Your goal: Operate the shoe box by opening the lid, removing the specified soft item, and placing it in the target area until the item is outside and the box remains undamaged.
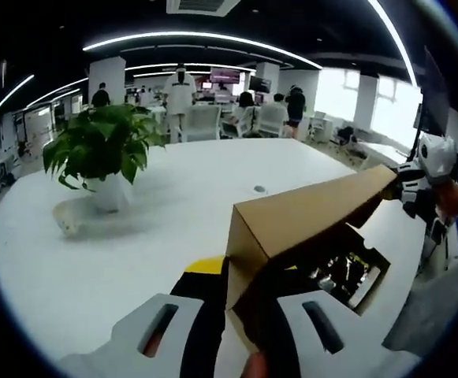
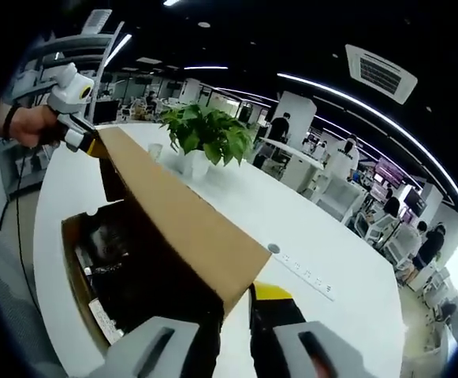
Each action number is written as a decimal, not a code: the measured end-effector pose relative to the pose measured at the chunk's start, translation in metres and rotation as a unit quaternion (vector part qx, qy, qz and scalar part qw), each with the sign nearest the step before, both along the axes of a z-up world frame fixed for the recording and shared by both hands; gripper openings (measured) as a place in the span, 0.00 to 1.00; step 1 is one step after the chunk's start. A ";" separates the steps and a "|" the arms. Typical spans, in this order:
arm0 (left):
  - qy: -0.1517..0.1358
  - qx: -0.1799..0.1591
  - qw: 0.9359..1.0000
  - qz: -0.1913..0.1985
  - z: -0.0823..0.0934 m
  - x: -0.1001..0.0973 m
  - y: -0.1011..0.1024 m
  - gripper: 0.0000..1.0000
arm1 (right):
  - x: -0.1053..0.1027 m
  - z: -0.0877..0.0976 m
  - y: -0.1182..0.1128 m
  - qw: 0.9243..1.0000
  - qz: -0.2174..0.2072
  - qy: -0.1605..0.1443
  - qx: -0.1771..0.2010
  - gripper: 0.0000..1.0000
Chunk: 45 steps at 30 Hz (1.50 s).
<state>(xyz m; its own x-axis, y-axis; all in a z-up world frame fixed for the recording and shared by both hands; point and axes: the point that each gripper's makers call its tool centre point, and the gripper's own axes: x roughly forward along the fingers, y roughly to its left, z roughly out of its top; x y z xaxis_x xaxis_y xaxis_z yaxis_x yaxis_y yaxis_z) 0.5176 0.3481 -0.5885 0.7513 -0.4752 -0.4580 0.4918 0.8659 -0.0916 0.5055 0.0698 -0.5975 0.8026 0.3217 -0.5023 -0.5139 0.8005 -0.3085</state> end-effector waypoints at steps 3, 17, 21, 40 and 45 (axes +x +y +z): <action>-0.009 0.006 1.000 0.005 0.001 0.007 0.000 0.10 | 0.006 0.001 0.000 1.000 -0.007 0.008 0.006 0.06; 0.006 0.003 1.000 0.017 0.000 0.031 0.001 0.07 | 0.027 0.000 -0.004 0.999 -0.019 0.030 0.022 0.06; 0.010 -0.001 1.000 0.019 -0.002 0.039 0.002 0.07 | 0.032 -0.001 -0.004 0.999 -0.020 0.036 0.028 0.06; 0.025 0.006 1.000 -0.001 -0.011 0.065 -0.001 0.06 | 0.054 -0.017 -0.011 0.996 -0.035 0.063 0.049 0.06; 0.031 -0.003 1.000 0.004 -0.014 0.071 -0.002 0.06 | 0.054 -0.021 -0.013 0.995 -0.044 0.071 0.059 0.03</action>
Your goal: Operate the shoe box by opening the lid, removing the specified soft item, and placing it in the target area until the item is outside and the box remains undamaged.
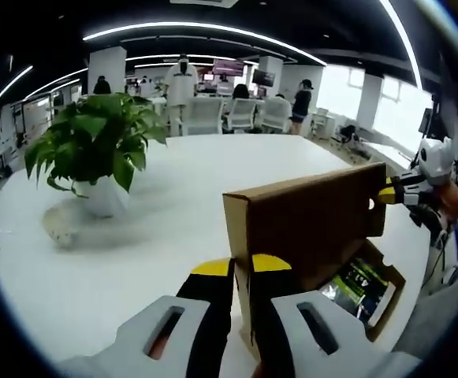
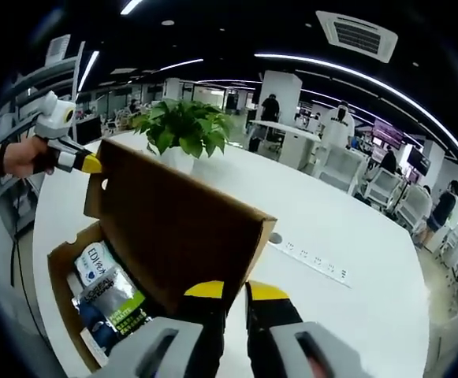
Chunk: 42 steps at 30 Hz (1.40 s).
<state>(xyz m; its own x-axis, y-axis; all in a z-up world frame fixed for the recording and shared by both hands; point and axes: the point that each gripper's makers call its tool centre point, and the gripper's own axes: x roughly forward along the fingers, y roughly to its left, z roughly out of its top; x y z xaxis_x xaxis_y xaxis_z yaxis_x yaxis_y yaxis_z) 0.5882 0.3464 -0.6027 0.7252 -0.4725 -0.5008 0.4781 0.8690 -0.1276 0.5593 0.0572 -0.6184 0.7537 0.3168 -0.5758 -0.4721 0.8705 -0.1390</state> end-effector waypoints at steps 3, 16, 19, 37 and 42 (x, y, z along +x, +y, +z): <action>0.003 0.001 1.000 0.002 -0.002 0.004 -0.001 0.06 | 0.005 -0.002 0.000 1.000 -0.005 0.003 0.002 0.02; 0.018 0.012 1.000 0.001 -0.015 0.025 -0.002 0.06 | 0.014 -0.008 0.002 1.000 -0.007 0.018 -0.001 0.00; 0.024 0.013 1.000 0.000 -0.021 0.032 -0.003 0.06 | 0.018 -0.011 0.002 0.999 -0.014 0.036 -0.005 0.00; 0.050 0.039 0.998 -0.012 -0.038 0.039 -0.006 0.06 | 0.031 -0.030 0.001 0.997 -0.011 0.077 -0.019 0.00; 0.057 0.045 0.997 -0.011 -0.045 0.042 -0.007 0.06 | 0.036 -0.036 0.001 0.996 -0.008 0.084 -0.025 0.00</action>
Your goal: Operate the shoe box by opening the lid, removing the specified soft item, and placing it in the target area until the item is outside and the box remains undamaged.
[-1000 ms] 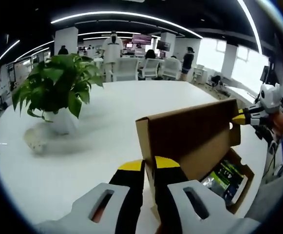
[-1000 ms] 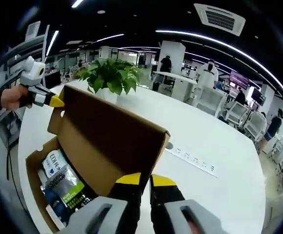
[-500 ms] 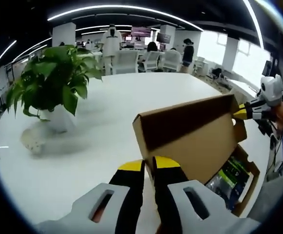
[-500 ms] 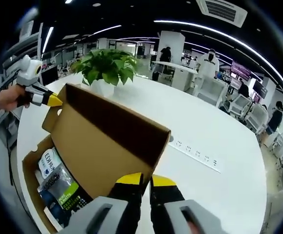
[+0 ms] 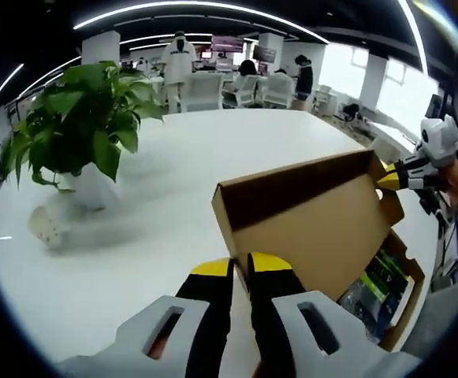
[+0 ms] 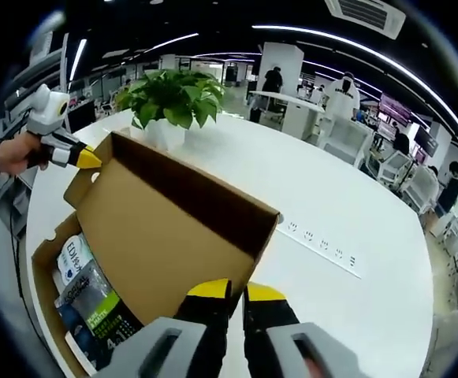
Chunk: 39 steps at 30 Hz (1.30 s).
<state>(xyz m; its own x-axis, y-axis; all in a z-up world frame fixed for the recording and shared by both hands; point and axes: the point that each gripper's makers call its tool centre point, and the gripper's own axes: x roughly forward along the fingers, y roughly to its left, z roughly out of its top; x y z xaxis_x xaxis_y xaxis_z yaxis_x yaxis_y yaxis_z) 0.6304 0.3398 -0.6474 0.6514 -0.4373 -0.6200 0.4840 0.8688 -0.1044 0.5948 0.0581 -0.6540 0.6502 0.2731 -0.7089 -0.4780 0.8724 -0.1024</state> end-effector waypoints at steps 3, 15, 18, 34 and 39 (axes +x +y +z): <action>0.006 0.010 1.000 -0.007 -0.006 0.006 0.001 0.06 | 0.003 -0.004 0.000 1.000 0.000 0.006 -0.002 0.01; 0.025 0.033 0.999 -0.017 -0.022 0.010 -0.002 0.06 | 0.017 -0.024 -0.003 0.999 0.003 0.033 -0.004 0.01; 0.029 0.041 0.999 -0.015 -0.027 0.013 -0.002 0.06 | 0.020 -0.030 -0.004 0.999 0.005 0.039 -0.007 0.02; 0.042 0.065 0.997 -0.011 -0.051 0.016 0.000 0.07 | 0.023 -0.055 -0.003 0.998 0.006 0.067 -0.008 0.03; 0.048 0.074 0.996 -0.017 -0.057 0.017 -0.001 0.07 | 0.025 -0.061 -0.003 0.997 0.006 0.077 -0.011 0.04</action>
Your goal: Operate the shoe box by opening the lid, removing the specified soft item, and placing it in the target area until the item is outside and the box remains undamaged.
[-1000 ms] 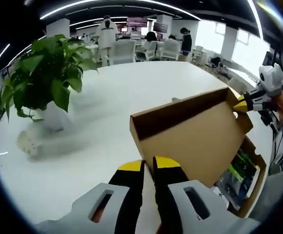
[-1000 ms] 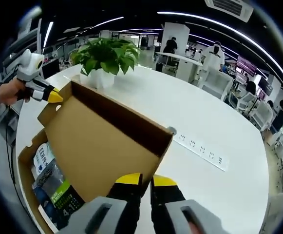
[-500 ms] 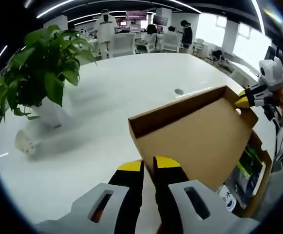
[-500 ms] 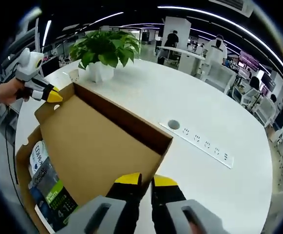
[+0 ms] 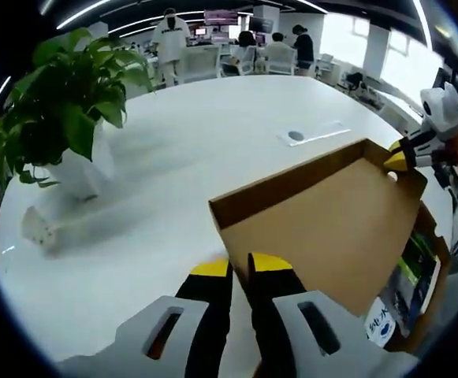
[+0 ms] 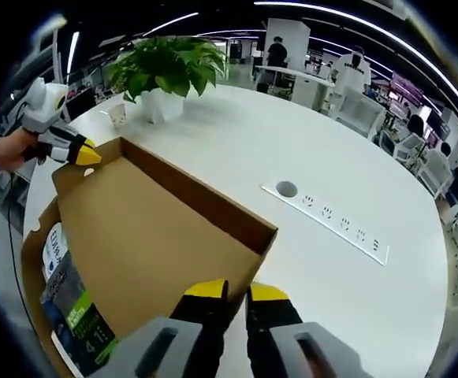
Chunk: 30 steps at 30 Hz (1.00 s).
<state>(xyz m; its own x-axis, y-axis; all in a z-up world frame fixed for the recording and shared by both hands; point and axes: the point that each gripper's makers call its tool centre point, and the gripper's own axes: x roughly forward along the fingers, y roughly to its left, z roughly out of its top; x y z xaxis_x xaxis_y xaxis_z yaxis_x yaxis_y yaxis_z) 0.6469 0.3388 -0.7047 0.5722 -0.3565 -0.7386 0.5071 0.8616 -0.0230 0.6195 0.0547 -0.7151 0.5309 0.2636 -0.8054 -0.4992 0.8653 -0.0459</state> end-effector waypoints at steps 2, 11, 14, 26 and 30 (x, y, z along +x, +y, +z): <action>0.001 0.004 1.000 0.000 -0.002 0.000 0.000 0.07 | 0.000 -0.002 0.000 1.000 0.001 0.003 -0.001 0.04; 0.012 0.007 1.000 0.006 -0.008 -0.002 0.000 0.07 | 0.002 -0.015 -0.002 1.000 0.000 0.018 -0.002 0.04; 0.015 0.008 1.000 0.007 -0.010 -0.002 0.000 0.07 | 0.001 -0.017 -0.002 1.000 -0.001 0.021 -0.003 0.04; 0.014 0.013 1.000 0.015 -0.012 0.000 0.000 0.07 | 0.001 -0.021 -0.001 1.000 -0.006 0.022 -0.004 0.04; 0.013 0.014 1.000 0.016 -0.012 0.001 0.000 0.07 | 0.002 -0.021 -0.002 1.000 -0.009 0.020 -0.004 0.04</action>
